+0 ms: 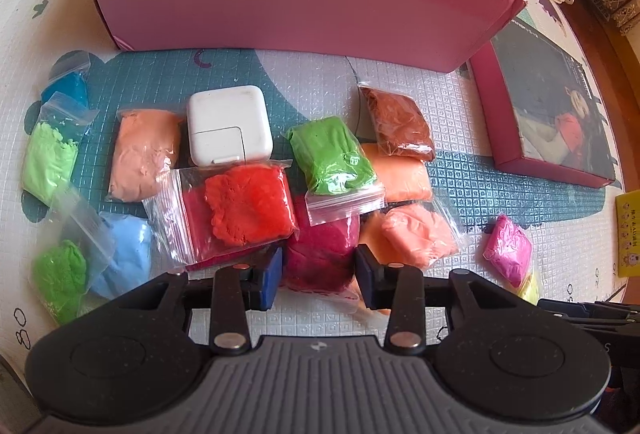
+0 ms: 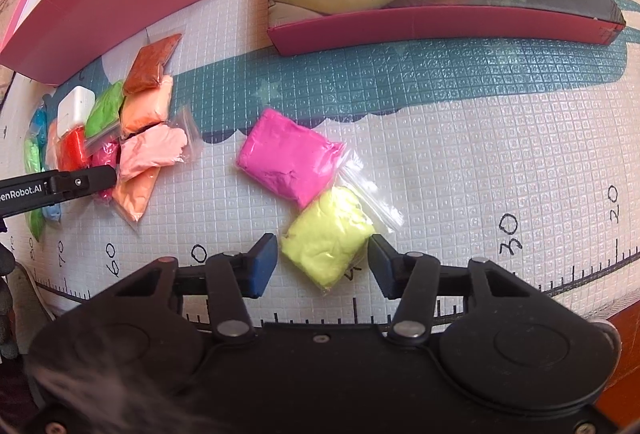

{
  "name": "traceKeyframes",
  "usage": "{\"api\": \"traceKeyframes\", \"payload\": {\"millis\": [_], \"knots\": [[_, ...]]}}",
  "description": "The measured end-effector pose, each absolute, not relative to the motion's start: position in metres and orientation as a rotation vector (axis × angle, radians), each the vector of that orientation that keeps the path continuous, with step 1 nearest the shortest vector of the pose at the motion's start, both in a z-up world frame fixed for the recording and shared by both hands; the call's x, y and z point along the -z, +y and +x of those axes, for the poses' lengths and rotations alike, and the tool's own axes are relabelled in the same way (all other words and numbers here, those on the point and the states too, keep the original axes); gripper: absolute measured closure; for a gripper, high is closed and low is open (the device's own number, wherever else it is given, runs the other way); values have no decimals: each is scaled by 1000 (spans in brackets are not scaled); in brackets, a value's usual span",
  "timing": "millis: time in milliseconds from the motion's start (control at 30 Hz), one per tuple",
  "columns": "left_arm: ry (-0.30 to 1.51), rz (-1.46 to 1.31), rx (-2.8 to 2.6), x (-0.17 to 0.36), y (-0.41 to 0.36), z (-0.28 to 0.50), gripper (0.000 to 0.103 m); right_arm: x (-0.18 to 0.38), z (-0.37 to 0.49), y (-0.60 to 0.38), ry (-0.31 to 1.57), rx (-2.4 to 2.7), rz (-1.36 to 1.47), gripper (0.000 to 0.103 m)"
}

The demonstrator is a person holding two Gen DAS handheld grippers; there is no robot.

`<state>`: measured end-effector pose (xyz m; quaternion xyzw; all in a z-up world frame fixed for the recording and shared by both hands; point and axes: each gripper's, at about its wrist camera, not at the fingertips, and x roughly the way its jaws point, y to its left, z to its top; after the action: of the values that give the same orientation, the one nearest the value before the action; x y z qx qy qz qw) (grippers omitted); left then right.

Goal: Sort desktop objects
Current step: 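Close the left tool on the crimson clay bag while the right tool nears the yellow bag, then drop the crimson bag into the shoebox with the left tool while the right tool grasps yellow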

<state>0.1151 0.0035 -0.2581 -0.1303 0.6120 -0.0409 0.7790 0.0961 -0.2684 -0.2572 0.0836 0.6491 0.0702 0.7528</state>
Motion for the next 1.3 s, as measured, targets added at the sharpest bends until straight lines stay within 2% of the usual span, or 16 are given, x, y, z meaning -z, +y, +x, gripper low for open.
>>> {"api": "traceKeyframes", "payload": {"millis": [300,333,367,633,700,733,767,1067,1133,1167,1300], "knots": [[1328,-320,138,238,-5,113,66,251,98,-269,1425,-157,201,63],[1323,-321,145,233,-7,112,66,249,97,-269,1424,-161,206,80],[1318,-320,151,229,-8,112,66,247,97,-270,1423,-165,210,88],[1287,-312,150,203,-5,102,66,243,96,-279,1425,-112,257,88],[1277,-313,154,198,-5,100,66,246,97,-282,1424,-92,282,79],[1269,-312,160,194,-5,100,66,247,97,-284,1424,-82,294,55],[1259,-311,166,190,-6,100,66,249,97,-285,1423,-72,306,42],[1196,-342,168,164,8,105,66,264,104,-290,1426,14,403,44],[1186,-346,163,159,11,109,66,267,106,-284,1425,19,384,42],[1178,-350,163,156,13,112,66,267,107,-281,1425,16,365,38],[1153,-356,156,142,21,125,66,267,108,-264,1431,-12,249,39]]}}
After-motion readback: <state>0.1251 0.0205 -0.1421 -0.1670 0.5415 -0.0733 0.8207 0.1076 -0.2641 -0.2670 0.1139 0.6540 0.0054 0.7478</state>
